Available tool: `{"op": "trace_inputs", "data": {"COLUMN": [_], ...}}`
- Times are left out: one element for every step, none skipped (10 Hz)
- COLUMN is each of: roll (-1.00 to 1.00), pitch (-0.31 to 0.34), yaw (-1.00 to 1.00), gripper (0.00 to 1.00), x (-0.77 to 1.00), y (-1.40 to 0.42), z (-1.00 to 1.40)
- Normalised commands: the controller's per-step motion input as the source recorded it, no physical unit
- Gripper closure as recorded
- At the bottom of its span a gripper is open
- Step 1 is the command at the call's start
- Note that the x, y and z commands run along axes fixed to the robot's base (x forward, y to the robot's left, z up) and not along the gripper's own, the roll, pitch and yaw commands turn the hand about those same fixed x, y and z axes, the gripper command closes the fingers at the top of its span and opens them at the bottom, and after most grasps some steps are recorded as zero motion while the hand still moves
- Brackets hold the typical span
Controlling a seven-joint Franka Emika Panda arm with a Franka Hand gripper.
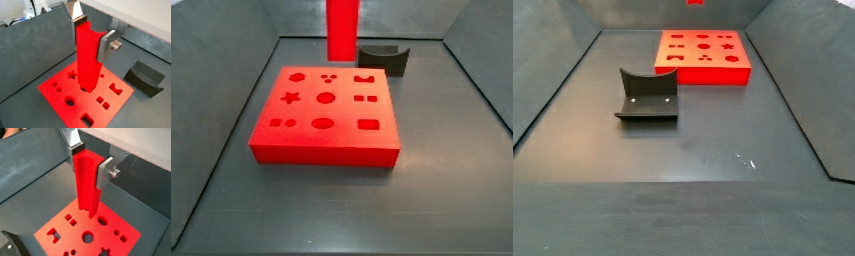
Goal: Insert the arch object.
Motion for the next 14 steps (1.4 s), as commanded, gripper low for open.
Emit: {"op": "trace_inputs", "data": {"roll": [0.0,-0.02,-0.16,-0.22,-0.14,-0.06,0.0,0.0,0.0,0.0,0.01,0.01,0.0,0.0], "pitch": [-0.004,0.009,-0.05,-0.071,-0.06,-0.004,0.0,0.0,0.0,0.024,0.056,0.043,0.027,0.026], "yaw": [0.0,-0.04,-0.29,-0.55,-0.71,-0.82,-0.88,-0.9,-0.91,-0.9,-0.87,-0.89,-0.91,-0.9], "gripper": [1.0,1.0,1.0,1.0,1.0,1.0,1.0,1.0,1.0,1.0,1.0,1.0,1.0,1.0], "x": [-0.02,0.26,0.36,0.66,0.51,0.4,0.32,0.28,0.17,0.11,0.09,0.09,0.1,0.1], "y": [0.0,0.05,0.23,0.26,0.23,0.18,0.17,0.16,0.15,0.14,0.15,0.15,0.13,0.13], "z": [0.0,0.0,-0.12,-0.19,-0.27,-0.34,-0.37,-0.36,-0.29,-0.17,-0.11,-0.08,-0.06,-0.05]}}
